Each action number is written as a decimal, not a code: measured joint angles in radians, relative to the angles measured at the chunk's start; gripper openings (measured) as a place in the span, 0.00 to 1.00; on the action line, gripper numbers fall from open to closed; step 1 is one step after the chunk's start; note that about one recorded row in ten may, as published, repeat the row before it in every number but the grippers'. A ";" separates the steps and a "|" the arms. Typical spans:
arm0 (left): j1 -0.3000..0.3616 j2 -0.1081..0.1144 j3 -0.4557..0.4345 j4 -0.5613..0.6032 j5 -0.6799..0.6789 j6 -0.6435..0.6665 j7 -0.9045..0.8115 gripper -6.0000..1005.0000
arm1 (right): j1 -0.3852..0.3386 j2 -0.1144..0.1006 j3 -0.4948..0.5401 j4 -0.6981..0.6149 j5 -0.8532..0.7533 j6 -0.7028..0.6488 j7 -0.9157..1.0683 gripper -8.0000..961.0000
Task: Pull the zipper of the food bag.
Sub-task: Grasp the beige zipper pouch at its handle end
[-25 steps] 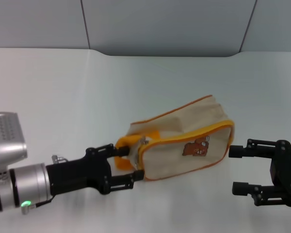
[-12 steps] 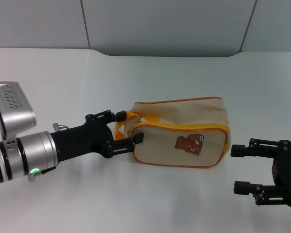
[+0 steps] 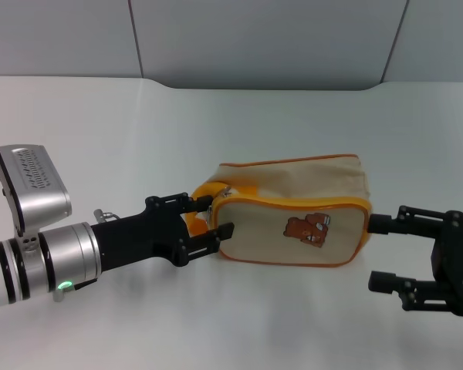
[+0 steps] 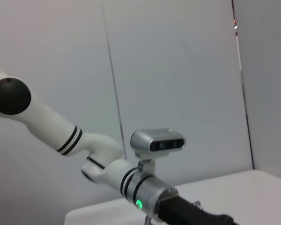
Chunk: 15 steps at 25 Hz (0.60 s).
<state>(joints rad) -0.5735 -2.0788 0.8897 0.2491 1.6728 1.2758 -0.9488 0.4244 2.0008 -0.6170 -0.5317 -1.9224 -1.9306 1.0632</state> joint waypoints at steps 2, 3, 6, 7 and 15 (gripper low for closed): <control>-0.002 -0.001 0.003 -0.002 -0.001 -0.005 0.004 0.70 | 0.003 0.005 0.016 0.000 0.001 0.000 -0.003 0.78; -0.006 -0.002 0.004 -0.007 -0.002 -0.011 0.008 0.66 | 0.008 0.012 0.038 0.000 0.001 0.000 -0.006 0.78; -0.028 -0.002 -0.001 -0.027 -0.005 -0.021 0.017 0.53 | 0.013 0.017 0.061 0.001 0.001 0.001 -0.016 0.78; -0.032 -0.002 -0.001 -0.027 -0.006 -0.017 0.017 0.48 | 0.016 0.021 0.077 0.001 0.001 0.002 -0.022 0.78; -0.060 -0.001 0.005 -0.023 -0.006 0.017 0.036 0.32 | 0.068 0.072 0.229 0.010 0.018 0.054 -0.137 0.78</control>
<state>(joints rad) -0.6334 -2.0800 0.8951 0.2262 1.6665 1.2927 -0.9132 0.4926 2.0732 -0.3878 -0.5217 -1.9047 -1.8762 0.9264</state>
